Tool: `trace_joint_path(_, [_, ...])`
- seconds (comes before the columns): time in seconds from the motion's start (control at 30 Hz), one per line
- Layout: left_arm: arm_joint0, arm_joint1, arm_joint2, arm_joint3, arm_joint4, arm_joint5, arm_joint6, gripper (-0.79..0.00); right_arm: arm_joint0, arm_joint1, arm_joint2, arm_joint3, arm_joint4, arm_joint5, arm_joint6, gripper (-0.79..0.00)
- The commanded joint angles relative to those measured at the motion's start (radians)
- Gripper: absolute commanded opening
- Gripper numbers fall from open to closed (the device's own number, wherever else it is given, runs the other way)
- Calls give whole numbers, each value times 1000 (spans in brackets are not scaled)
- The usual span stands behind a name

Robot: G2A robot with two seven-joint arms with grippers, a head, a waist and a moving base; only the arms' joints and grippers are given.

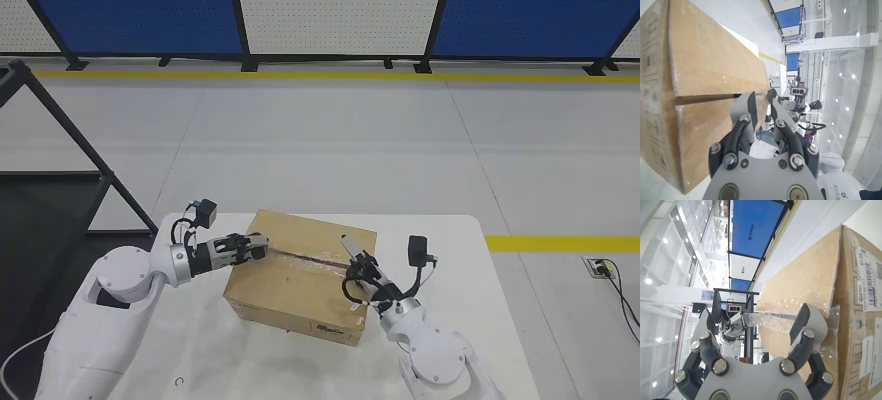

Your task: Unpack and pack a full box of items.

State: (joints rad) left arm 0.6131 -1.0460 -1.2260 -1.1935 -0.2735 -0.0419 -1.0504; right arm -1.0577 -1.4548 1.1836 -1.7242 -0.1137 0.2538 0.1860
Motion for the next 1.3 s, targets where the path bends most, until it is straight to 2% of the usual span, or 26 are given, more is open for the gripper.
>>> trace_joint_path(0.0, [-3,0,2,-3,-1,-2,8,-785,-5,0,2,-5,-1,-4,-4,0])
trace_joint_path(0.73, [3,5,-18,-51,-25,-67,42,-785,-26,0,8,-32,-9,-19,-1,0])
trace_joint_path(0.93, [-8,5,-10,-28,-10,-45,46,-785,-24,0,5,-30,-16,-24,9,0])
trace_joint_path(1.27, [-65,-5,41,47,41,-7,66,-785,-31,1,9,-33,-22,-30,17,0])
